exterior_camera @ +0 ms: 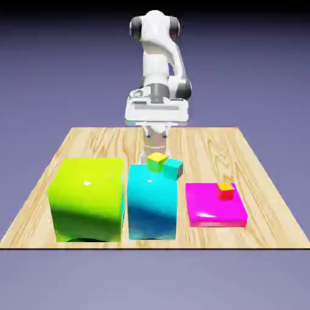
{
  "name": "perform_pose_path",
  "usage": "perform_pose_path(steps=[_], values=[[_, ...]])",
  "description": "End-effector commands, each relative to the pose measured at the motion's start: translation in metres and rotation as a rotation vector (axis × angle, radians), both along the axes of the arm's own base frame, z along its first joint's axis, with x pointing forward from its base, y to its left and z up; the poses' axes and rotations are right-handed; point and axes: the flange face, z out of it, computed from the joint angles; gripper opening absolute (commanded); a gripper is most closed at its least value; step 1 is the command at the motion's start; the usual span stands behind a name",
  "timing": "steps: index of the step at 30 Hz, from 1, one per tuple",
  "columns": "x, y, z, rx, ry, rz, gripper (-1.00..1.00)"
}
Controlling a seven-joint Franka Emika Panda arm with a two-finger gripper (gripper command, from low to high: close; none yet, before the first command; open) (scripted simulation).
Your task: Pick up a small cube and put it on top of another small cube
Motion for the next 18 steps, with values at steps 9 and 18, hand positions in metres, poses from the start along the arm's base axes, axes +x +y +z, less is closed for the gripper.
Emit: perform_pose_path(steps=[9,18], values=[[0.008,-0.113,-0.003,0.024,0.068,-0.033,0.0],[-0.011,-0.228,-0.029,0.053,0.135,-0.051,0.0]])
